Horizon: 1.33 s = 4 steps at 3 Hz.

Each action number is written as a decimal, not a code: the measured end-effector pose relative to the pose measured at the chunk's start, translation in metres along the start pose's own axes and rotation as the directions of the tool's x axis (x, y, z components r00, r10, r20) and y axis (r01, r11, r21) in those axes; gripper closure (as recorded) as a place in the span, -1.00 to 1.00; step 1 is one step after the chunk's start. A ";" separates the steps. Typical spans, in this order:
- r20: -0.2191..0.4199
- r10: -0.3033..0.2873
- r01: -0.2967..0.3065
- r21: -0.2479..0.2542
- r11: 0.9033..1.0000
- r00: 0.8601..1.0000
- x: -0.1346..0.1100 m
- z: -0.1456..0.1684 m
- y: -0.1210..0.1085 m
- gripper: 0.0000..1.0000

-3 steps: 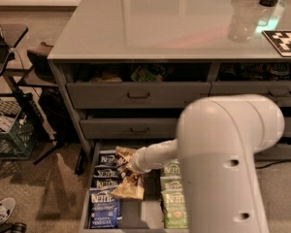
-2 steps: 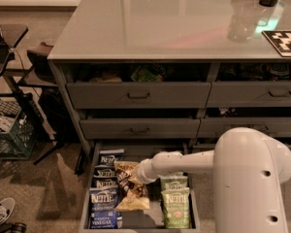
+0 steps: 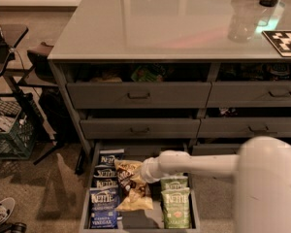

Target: Pick brown chip bag from bottom drawer and place on counter

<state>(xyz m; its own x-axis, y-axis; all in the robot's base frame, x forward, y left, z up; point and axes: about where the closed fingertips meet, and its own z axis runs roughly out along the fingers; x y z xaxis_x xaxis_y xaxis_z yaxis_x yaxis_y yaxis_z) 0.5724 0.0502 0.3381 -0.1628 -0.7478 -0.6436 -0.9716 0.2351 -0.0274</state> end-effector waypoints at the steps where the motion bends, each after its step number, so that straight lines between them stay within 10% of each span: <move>1: 0.116 -0.073 0.079 -0.047 0.996 0.991 -0.041 -0.064 0.027 1.00; 4: 0.114 -0.270 0.246 0.185 0.951 0.956 -0.166 -0.281 0.017 1.00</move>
Offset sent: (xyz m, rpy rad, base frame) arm -0.0777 -0.0979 0.2601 0.1661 -0.2400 0.0542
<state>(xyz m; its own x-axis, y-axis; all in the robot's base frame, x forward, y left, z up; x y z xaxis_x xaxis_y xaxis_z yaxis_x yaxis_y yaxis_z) 0.5342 0.0037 0.6596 0.1259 -0.7079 -0.6950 -0.9326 0.1544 -0.3262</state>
